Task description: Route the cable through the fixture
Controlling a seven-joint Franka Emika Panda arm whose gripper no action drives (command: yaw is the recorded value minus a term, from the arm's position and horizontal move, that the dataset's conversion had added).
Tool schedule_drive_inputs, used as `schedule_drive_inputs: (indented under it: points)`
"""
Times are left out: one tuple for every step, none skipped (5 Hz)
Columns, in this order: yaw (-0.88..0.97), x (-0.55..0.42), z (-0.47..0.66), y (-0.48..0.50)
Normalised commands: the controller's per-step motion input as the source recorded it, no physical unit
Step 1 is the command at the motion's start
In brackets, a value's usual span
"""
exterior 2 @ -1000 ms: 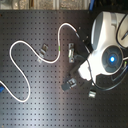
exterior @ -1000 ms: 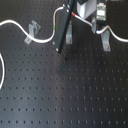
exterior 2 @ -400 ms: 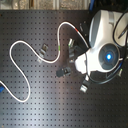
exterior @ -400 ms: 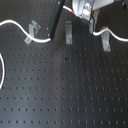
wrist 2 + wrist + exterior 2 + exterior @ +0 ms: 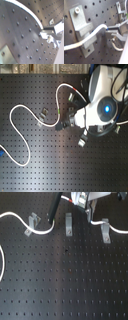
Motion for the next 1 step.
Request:
schedule_drive_inputs:
  points:
    - [0.06, -0.069, 0.0, -0.032]
